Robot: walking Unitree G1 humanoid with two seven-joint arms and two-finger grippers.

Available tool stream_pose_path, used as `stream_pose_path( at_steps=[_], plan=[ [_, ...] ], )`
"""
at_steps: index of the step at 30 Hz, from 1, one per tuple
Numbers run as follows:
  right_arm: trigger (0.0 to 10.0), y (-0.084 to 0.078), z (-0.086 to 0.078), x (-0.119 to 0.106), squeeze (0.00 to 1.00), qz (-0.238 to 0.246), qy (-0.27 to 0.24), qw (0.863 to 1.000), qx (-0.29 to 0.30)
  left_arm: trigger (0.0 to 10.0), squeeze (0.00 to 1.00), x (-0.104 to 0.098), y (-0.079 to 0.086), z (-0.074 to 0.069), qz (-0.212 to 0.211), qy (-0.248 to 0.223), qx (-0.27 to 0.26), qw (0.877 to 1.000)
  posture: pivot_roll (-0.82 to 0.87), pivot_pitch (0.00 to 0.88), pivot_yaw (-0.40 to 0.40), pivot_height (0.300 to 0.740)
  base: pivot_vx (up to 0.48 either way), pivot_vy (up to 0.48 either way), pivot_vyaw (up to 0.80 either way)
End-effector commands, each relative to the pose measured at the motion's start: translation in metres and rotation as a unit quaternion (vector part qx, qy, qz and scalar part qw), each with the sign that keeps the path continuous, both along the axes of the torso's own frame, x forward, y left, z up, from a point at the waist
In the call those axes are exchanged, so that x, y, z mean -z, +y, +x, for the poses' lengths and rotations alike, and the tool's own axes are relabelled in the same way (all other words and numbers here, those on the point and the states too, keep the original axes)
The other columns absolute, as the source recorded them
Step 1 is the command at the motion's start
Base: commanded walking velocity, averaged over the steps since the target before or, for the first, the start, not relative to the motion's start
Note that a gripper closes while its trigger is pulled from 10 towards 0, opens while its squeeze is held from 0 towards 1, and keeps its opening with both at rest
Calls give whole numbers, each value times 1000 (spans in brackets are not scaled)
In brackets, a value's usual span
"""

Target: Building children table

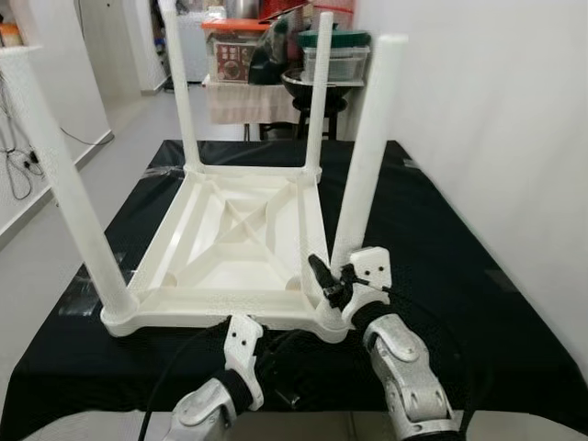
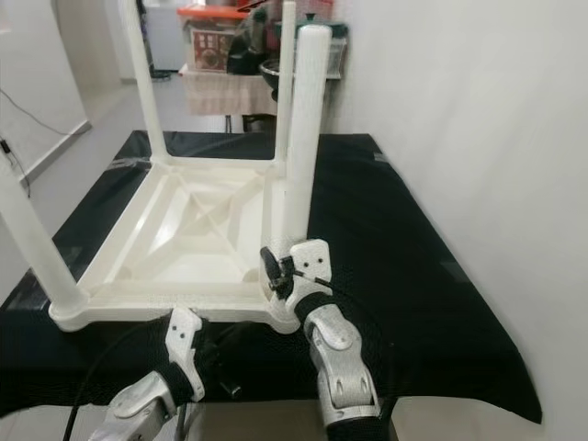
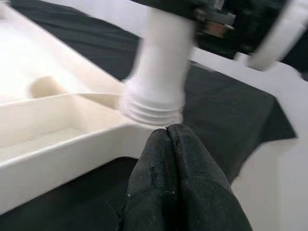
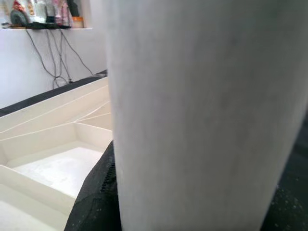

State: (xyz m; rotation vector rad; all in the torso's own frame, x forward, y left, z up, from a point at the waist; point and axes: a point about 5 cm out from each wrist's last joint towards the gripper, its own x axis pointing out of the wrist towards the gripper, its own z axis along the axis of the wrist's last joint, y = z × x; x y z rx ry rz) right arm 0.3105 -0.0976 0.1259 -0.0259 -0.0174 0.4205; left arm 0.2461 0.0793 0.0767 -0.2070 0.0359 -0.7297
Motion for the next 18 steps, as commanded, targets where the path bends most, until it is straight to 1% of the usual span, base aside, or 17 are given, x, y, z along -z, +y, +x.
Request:
stream_pose_path(
  at_steps=[1, 2, 3, 4, 5, 6, 8, 9, 10, 11, 12, 13, 14, 15, 16, 17, 18],
  plan=[
    [0, -8, -5, 38, 0, -44, 71, 996, 7, 10000, 0, -1, 1, 1, 3, 1, -5, 1000, 6, 0, -53, 740, 0, 0, 0],
    [0, -8, -5, 38, 0, -44, 71, 996, 7, 10000, 0, -1, 1, 1, 3, 1, -5, 1000, 6, 0, -53, 740, 0, 0, 0],
    [0, -13, -1, 39, 0, -60, 69, 995, 27, 10000, 0, -1, 1, 1, 3, 0, -7, 1000, 5, 0, -52, 740, 0, 0, 0],
    [10000, -15, 0, 39, 0, -64, 66, 995, 29, 10000, 0, -1, 1, 1, 2, 1, -6, 1000, -2, 0, -48, 740, 0, 0, 0],
    [10000, -16, 1, 37, 0, -66, 65, 995, 30, 10000, 0, -1, 1, 1, 2, 1, -5, 1000, -2, 0, -48, 740, 0, 0, 0],
    [10000, -15, 0, 33, 1000, -67, 58, 996, 33, 10000, 0, -2, 1, 1, 1, 3, -4, 1000, -5, 0, -42, 740, 0, 0, 0],
    [10000, -9, -1, 25, 1000, -46, 48, 998, 4, 10000, 0, -2, 1, 2, 0, 4, -4, 1000, -4, 0, -43, 740, 0, 0, 0],
    [10000, -9, -1, 25, 1000, -46, 48, 998, 4, 10000, 0, -2, 1, 2, 0, 4, -4, 1000, -4, 0, -43, 740, 0, 0, 0],
    [10000, 0, 0, 11, 1000, -1, 39, 996, -77, 10000, 0, -2, 1, 2, 0, 4, -3, 1000, -7, 0, -39, 740, 0, 0, 0],
    [10000, 3, 0, 5, 1000, 15, 35, 993, -112, 10000, 0, -2, 1, 2, -1, 4, -3, 1000, -7, 0, -39, 740, 0, 0, 0],
    [10000, 3, 0, 5, 1000, 15, 35, 993, -112, 10000, 0, -2, 1, 2, -1, 4, -3, 1000, -7, 0, -39, 740, 0, 0, 0],
    [10000, 5, 1, -6, 1000, 17, 19, 985, -170, 10000, 0, -2, 1, 3, -1, 4, -3, 1000, -8, 0, -38, 740, 0, 0, 0],
    [10000, 5, 1, -6, 1000, 17, 19, 985, -170, 10000, 0, -2, 1, 3, -1, 4, -3, 1000, -8, 0, -38, 740, 0, 0, 0],
    [10000, 4, 2, -12, 471, 12, 14, 977, -210, 10000, 0, -2, 1, 3, -1, 4, -3, 1000, -8, 0, -38, 740, 0, 0, 0],
    [10000, 4, 2, -12, 471, 12, 14, 977, -210, 10000, 0, -2, 1, 3, -1, 4, -3, 1000, -8, 0, -38, 740, 0, 0, 0],
    [10000, 0, 3, -19, 0, -6, 6, 962, -274, 10000, 0, -2, 1, 3, -2, 5, -3, 1000, -6, 0, -40, 740, 0, 0, 0],
    [10000, 0, 3, -19, 0, -6, 6, 962, -274, 10000, 0, -2, 1, 3, -2, 5, -3, 1000, -6, 0, -40, 740, 0, 0, 0]
  ],
)
